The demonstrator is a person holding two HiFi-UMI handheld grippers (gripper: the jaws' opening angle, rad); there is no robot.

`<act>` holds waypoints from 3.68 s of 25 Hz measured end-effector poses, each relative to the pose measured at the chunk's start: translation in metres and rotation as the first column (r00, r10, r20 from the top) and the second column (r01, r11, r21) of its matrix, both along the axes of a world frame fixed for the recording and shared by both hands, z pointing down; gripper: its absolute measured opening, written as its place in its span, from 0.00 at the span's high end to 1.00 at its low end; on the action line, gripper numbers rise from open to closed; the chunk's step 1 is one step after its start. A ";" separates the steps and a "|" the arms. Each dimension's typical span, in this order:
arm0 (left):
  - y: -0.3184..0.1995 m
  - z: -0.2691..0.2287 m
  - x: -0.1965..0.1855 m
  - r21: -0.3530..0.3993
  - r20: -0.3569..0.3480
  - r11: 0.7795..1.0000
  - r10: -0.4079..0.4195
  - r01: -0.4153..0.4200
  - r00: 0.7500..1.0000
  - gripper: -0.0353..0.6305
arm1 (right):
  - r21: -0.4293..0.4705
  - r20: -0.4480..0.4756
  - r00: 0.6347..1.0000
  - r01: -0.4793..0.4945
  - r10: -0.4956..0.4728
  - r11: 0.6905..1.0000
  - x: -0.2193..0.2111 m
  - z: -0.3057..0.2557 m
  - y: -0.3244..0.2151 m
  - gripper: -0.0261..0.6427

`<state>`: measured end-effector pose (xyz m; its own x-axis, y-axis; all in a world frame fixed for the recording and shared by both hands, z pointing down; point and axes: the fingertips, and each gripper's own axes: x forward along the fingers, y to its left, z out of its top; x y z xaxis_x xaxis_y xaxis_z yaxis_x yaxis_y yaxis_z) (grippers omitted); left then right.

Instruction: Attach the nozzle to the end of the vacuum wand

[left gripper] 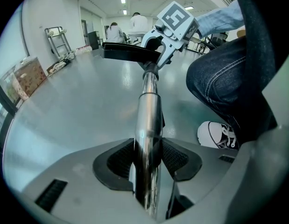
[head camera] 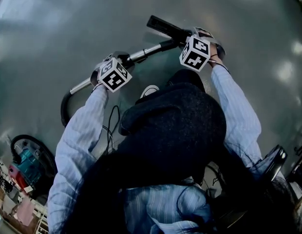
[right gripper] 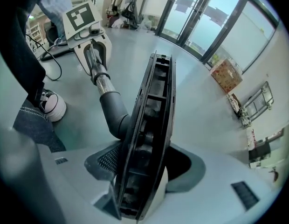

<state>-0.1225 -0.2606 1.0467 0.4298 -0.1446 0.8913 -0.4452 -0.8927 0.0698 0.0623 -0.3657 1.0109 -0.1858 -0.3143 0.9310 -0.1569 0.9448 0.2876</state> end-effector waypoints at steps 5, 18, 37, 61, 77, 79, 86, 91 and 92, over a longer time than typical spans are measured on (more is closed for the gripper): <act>-0.003 -0.005 -0.002 0.024 0.021 0.999 0.026 -0.027 0.999 0.69 | 0.025 -0.013 1.000 0.021 -0.020 0.999 -0.005 -0.006 -0.006 0.57; -0.001 0.001 -0.004 0.012 0.074 0.998 0.055 -0.056 0.996 0.69 | 0.019 -0.172 0.984 0.057 -0.052 0.998 -0.028 -0.012 -0.001 0.57; -0.012 0.045 -0.009 -0.079 0.101 0.997 -0.002 0.010 0.995 0.72 | 0.064 -0.173 0.982 -0.062 0.073 0.996 -0.019 0.051 -0.007 0.57; -0.007 -0.104 0.026 -0.048 -0.480 0.856 -0.471 0.515 0.740 0.72 | -0.288 0.548 0.522 -0.616 0.654 0.733 0.046 -0.071 0.054 0.57; 0.012 -0.170 -0.008 -0.018 -0.554 0.792 -0.516 0.611 0.653 0.94 | -0.379 0.656 0.347 -0.616 0.670 0.691 0.006 -0.094 0.073 0.91; 0.009 -0.182 -0.012 -0.023 -0.517 0.797 -0.526 0.603 0.675 0.94 | -0.397 0.642 0.345 -0.615 0.685 0.682 -0.001 -0.103 0.071 0.92; 0.002 -0.245 -0.005 -0.051 -0.492 0.753 -0.591 0.656 0.640 0.94 | -0.535 0.591 0.214 -0.617 0.777 0.577 -0.013 -0.154 0.103 0.92; 0.012 -0.315 0.019 -0.063 -0.504 0.755 -0.589 0.652 0.632 0.94 | -0.598 0.531 0.131 -0.642 0.837 0.480 -0.004 -0.218 0.149 0.92; 0.016 -0.334 0.020 -0.062 -0.504 0.756 -0.587 0.651 0.633 0.94 | -0.603 0.523 0.129 -0.643 0.842 0.473 -0.005 -0.235 0.157 0.92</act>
<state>-0.1029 -0.2444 0.7128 0.5504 -0.6194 0.5599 -0.8343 -0.4340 0.3401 0.0574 -0.2090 0.7754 -0.5250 -0.5460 0.6528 -0.8446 0.2401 -0.4785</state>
